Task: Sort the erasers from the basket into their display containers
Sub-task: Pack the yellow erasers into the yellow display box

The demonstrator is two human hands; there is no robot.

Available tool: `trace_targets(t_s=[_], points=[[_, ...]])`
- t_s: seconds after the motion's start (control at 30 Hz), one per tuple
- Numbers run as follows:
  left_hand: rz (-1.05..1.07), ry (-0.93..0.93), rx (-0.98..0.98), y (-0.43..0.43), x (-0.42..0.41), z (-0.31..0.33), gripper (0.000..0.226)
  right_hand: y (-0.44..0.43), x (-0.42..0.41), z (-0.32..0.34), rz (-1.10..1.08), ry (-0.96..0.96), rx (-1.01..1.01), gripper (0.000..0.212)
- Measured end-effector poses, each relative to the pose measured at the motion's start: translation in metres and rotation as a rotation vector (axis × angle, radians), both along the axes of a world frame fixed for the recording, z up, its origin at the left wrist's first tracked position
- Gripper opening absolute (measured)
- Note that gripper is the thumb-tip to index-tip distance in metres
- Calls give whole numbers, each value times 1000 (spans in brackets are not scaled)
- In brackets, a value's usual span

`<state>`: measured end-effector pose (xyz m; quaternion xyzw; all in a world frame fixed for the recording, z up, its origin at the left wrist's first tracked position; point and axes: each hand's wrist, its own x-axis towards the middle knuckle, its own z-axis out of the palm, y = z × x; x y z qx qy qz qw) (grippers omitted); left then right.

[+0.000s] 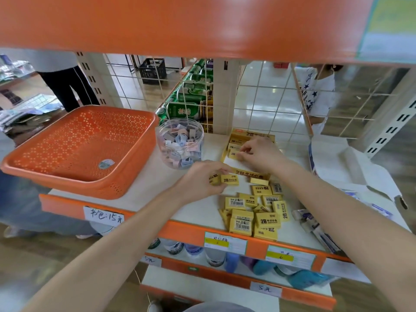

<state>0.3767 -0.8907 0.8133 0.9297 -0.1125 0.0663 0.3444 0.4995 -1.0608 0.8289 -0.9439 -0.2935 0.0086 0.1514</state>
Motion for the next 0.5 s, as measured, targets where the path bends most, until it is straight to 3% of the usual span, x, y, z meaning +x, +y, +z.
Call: trace_targets(t_s=[0.3,0.5], points=[[204,-60,-152,-10,18,20,38,-15,-32,26,261,64,186,37],[163,-110,-161,-32,32,12,29,-39,-25,15,144,16,85,37]])
